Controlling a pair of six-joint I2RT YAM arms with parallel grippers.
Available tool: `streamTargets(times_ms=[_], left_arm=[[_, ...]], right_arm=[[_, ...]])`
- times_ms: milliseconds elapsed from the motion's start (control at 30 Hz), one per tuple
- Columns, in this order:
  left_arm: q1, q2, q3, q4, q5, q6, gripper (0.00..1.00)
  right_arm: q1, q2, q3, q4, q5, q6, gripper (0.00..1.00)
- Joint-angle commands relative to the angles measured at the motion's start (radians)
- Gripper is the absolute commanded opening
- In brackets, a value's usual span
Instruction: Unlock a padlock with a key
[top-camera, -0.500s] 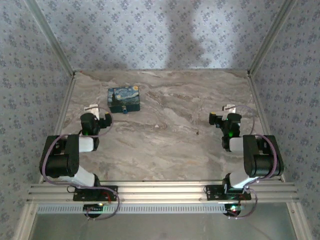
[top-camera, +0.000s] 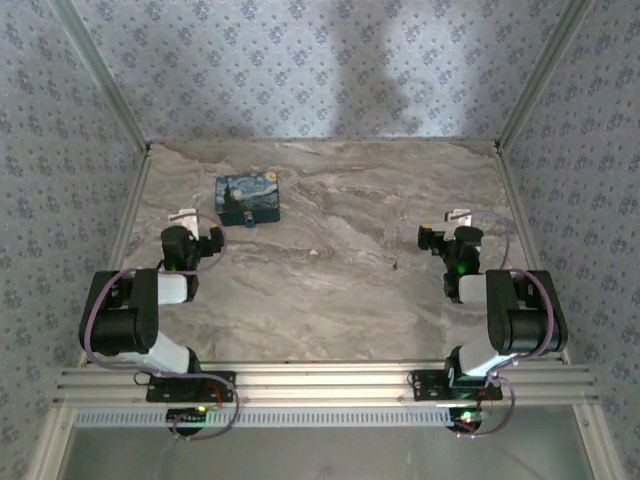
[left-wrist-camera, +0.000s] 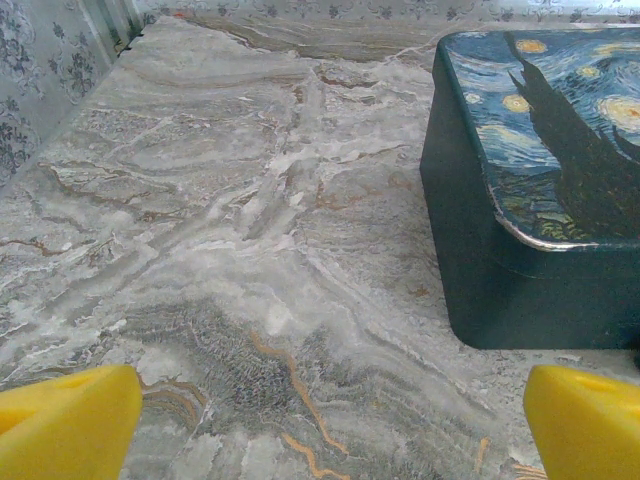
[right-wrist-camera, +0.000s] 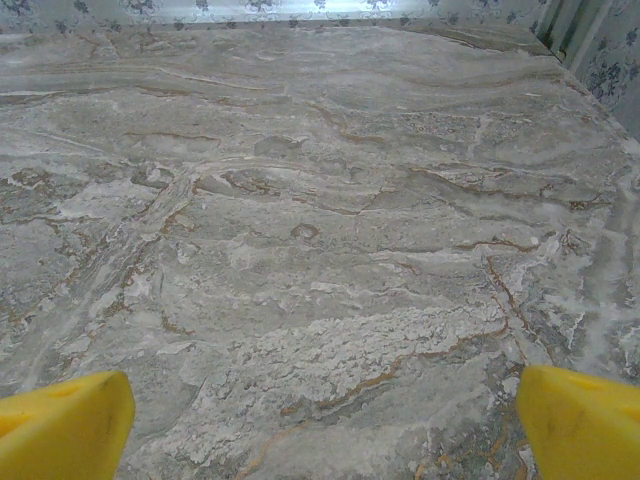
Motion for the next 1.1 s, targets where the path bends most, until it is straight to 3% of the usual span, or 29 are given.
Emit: streamTargets(times_ms=[0,500,600,767,867,967,1067], left_arm=[[-0.002,0.004,0.013,0.0,0.018,-0.004,0.98],[-0.002,0.0,0.006,0.01,0.019,-0.005,0.98],[-0.002,-0.07,-0.01,-0.015,0.004,-0.011,0.98],[-0.002,-0.294,0.021,-0.268,-0.032,-0.073,0.98],[-0.002,-0.414,0.101,-0.507,-0.03,-0.197,0.98],[-0.002,-0.484,0.18,-0.694,0.036,-0.34,0.98],[-0.008,-0.511,0.217,-0.777,0.161,-0.486,0.98]], right_arm=[[-0.003,0.007,0.011,-0.001,0.006,-0.008,1.0],[-0.009,-0.004,0.009,-0.01,-0.001,-0.002,1.0],[-0.013,-0.05,0.016,-0.053,0.003,0.007,1.0],[-0.024,-0.18,0.075,-0.291,0.026,0.061,1.0],[-0.023,-0.27,0.126,-0.504,-0.006,0.139,1.0],[-0.009,-0.351,0.202,-0.757,-0.058,0.222,1.0],[0.022,-0.41,0.25,-0.938,-0.154,0.338,0.98]])
